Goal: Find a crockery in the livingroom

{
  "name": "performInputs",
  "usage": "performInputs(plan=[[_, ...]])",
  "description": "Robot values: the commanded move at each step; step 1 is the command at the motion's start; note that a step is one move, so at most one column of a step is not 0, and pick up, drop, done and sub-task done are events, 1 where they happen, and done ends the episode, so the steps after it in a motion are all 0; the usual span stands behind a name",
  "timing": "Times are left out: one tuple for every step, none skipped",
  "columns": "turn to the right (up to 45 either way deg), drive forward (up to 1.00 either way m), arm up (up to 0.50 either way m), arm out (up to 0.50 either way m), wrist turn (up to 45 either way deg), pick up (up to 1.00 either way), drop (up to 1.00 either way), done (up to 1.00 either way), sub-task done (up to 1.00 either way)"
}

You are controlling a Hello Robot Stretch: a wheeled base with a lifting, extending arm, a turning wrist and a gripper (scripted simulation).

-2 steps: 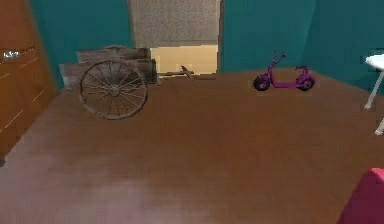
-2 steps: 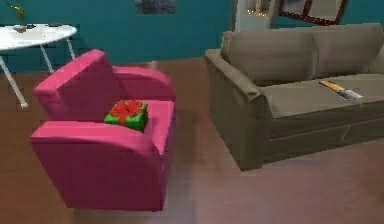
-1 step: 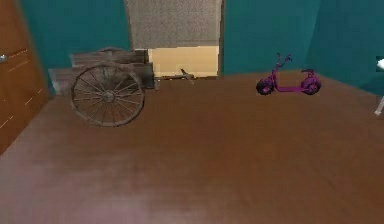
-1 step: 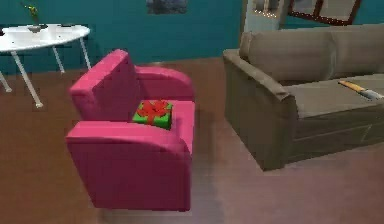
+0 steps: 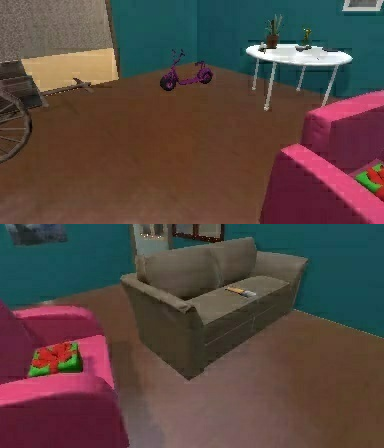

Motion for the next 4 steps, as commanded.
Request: performInputs(plan=[[0.0, 1.0, 0.0, 0.0, 0.0, 0.0, 0.0, 0.0, 0.0], [6.0, 0.0, 0.0, 0.0, 0.0, 0.0, 0.0, 0.0, 0.0], [0.0, 0.25, 0.0, 0.0, 0.0, 0.0, 0.0, 0.0, 0.0], [39.0, 0.0, 0.0, 0.0, 0.0, 0.0, 0.0, 0.0, 0.0]])
